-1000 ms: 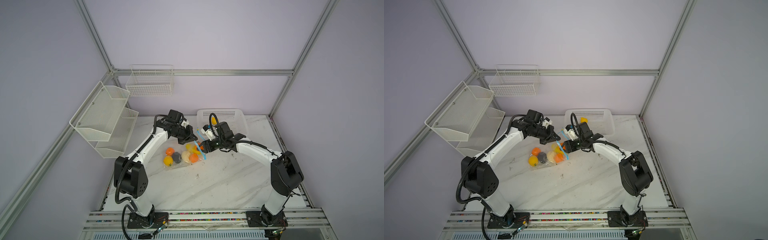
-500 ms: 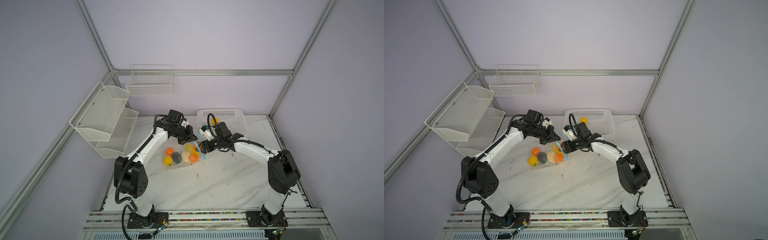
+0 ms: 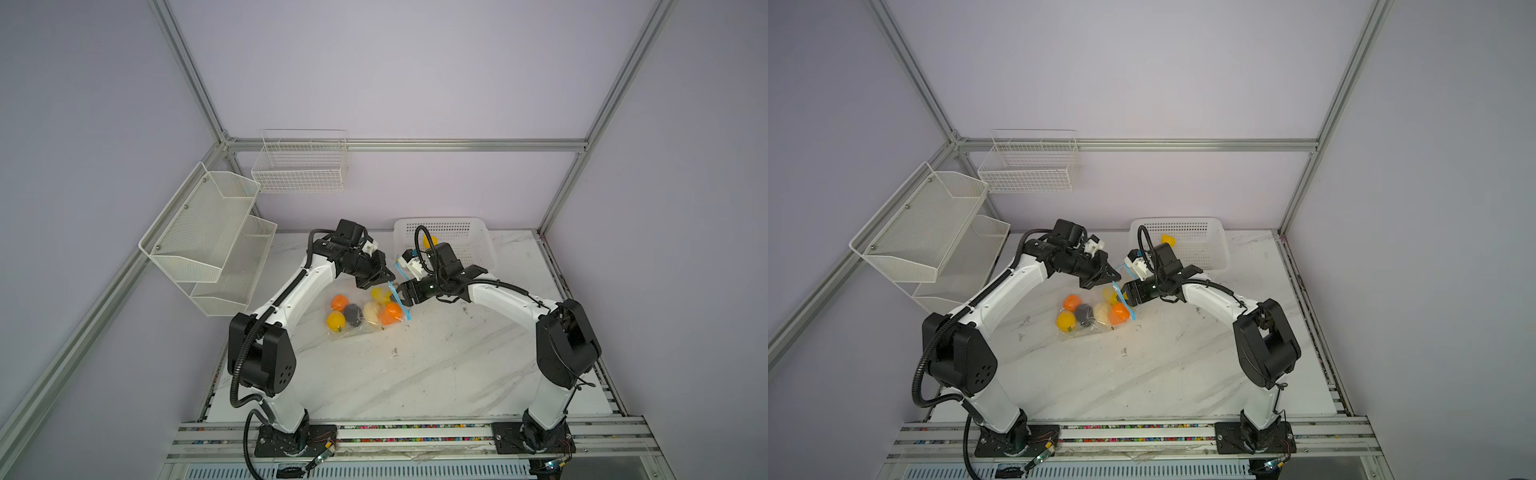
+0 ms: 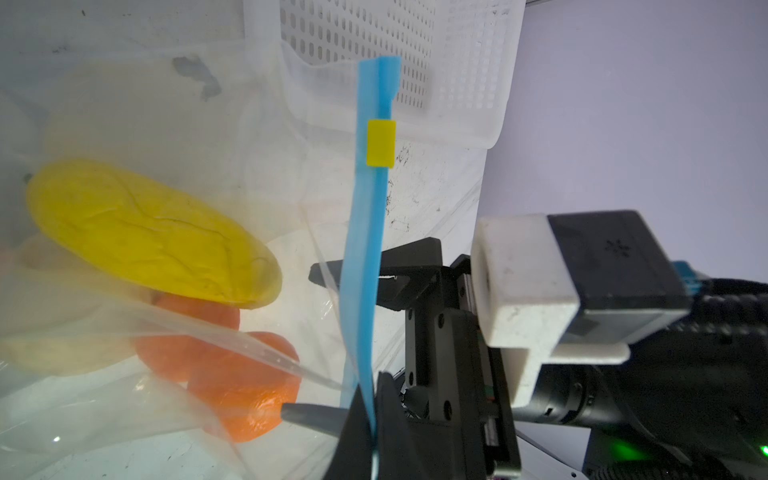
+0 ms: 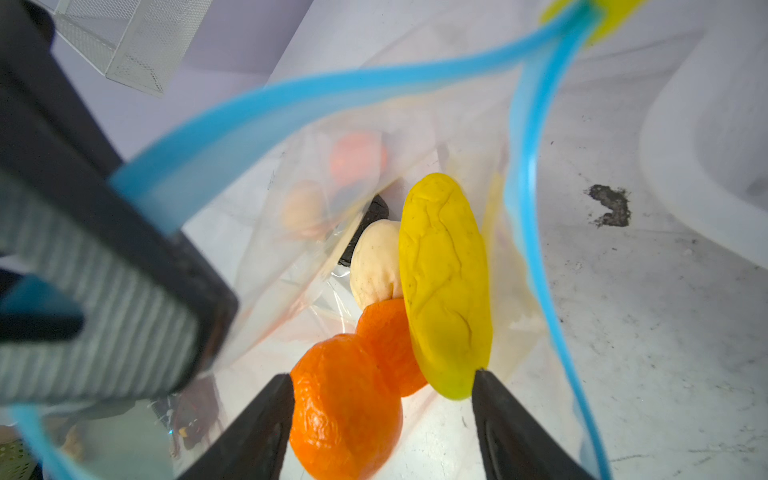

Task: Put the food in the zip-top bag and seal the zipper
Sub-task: 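Lower the tangerine into the bag mouth beside the left gripper and open, then raise the right gripper out of the bag and move it over the basket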

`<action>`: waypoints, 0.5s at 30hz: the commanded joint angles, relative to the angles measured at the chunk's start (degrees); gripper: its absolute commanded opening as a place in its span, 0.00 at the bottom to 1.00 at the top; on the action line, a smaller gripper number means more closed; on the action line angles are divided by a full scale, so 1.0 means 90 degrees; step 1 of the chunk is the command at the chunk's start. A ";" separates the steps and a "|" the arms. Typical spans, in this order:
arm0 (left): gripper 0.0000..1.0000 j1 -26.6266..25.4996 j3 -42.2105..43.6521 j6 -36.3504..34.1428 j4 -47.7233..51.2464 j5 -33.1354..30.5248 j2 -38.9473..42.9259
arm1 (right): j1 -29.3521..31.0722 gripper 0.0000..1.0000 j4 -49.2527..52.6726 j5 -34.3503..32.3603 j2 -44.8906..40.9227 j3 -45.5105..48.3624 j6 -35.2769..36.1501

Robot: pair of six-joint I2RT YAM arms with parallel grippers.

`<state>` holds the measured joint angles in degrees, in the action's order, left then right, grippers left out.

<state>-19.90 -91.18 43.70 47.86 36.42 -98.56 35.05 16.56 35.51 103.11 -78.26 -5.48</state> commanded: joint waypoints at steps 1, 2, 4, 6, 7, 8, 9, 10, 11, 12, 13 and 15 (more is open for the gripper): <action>0.00 0.0045 0.0028 -0.0155 -0.0107 0.0102 0.0258 | 0.0063 0.71 0.0182 -0.0078 -0.0144 -0.0159 0.0120; 0.00 0.0055 0.0025 -0.0154 -0.0104 0.0103 0.0253 | 0.0062 0.71 0.0199 -0.0143 -0.0182 -0.0171 0.0107; 0.00 0.0060 0.0032 -0.0161 -0.0107 0.0086 0.0276 | 0.0059 0.71 0.0216 -0.0247 -0.0276 -0.0199 0.0082; 0.00 0.0054 0.0052 -0.0168 -0.0112 0.0075 0.0283 | 0.0056 0.71 0.0238 -0.0436 -0.0384 -0.0241 0.0069; 0.00 0.0055 0.0068 -0.0165 -0.0112 0.0073 0.0279 | 0.0051 0.71 0.0269 -0.0586 -0.0441 -0.0277 0.0064; 0.00 0.0068 0.0072 -0.0177 -0.0111 0.0074 0.0278 | 0.0051 0.71 0.0302 -0.0749 -0.0493 -0.0322 0.0055; 0.00 0.0064 0.0086 -0.0177 -0.0104 0.0074 0.0286 | 0.0051 0.71 0.0335 -0.0865 -0.0533 -0.0354 0.0056; 0.00 0.0066 0.0101 -0.0178 -0.0110 0.0072 0.0287 | 0.0043 0.71 0.0356 -0.0988 -0.0579 -0.0386 0.0059; 0.00 0.0064 0.0111 -0.0178 -0.0112 0.0074 0.0298 | 0.0033 0.71 0.0358 -0.1074 -0.0629 -0.0407 0.0070; 0.00 0.0070 0.0118 -0.0178 -0.0109 0.0064 0.0298 | 0.0024 0.71 0.0358 -0.1115 -0.0667 -0.0431 0.0068; 0.00 0.0072 0.0128 -0.0186 -0.0122 0.0055 0.0323 | 0.0016 0.71 0.0359 -0.1164 -0.0706 -0.0449 0.0073; 0.00 0.0073 0.0149 -0.0188 -0.0129 0.0050 0.0343 | -0.0003 0.71 0.0358 -0.1227 -0.0761 -0.0489 0.0082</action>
<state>-19.88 -91.15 43.70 47.81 36.27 -98.54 35.05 18.79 27.14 98.45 -81.21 -5.48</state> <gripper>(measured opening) 0.047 0.714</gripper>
